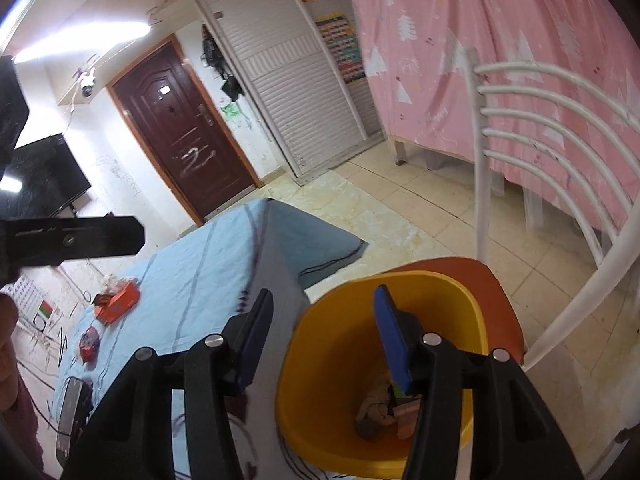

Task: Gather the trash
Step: 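Open both tools to drop the yarn ball and sock into the bucket, then move both open tools back over the bedsheet items, then grasp the beige ball with the left tool while the right tool grasps the white tissue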

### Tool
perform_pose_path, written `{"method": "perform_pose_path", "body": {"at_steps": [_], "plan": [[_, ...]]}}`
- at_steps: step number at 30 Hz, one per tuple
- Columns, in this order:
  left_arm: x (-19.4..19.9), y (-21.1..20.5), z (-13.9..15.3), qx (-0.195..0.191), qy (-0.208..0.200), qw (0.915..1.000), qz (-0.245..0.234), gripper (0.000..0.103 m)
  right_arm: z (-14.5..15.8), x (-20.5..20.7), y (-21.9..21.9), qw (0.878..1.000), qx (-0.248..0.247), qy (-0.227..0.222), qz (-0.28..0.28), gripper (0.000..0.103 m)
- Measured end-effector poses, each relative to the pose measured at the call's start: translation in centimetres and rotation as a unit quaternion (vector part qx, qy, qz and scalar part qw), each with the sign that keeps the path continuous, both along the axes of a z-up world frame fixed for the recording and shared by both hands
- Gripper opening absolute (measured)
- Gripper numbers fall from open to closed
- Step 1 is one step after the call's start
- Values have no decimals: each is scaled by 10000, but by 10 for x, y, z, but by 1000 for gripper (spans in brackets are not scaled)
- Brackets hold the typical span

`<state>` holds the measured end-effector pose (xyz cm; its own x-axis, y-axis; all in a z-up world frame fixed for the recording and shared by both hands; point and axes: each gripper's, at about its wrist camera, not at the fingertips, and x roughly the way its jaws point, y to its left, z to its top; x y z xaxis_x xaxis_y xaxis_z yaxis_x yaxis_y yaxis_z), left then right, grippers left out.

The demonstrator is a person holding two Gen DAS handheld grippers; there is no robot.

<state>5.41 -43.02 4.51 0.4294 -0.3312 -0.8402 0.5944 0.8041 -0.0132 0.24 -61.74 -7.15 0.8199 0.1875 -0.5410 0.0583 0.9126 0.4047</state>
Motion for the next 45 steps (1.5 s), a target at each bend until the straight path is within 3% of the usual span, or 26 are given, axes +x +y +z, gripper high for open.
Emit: {"method": "perform_pose_path", "body": {"at_steps": [9,22,32,45], "plan": [[20,88,19,53,-264,9974,676,50,31,2,49,9983,-207,-302,461,47],[49,238,38,208,-575,9834,1707,55,62,55,152,9879,-573,-313,1408,52],[92,304,5,196,-217,9761,2151,55,72,99,230,9768,-879,-203,1943,52],[152,335,-55,93,566,9686,2418,55,65,164,307,9579,-1295,210,2553,52]]}}
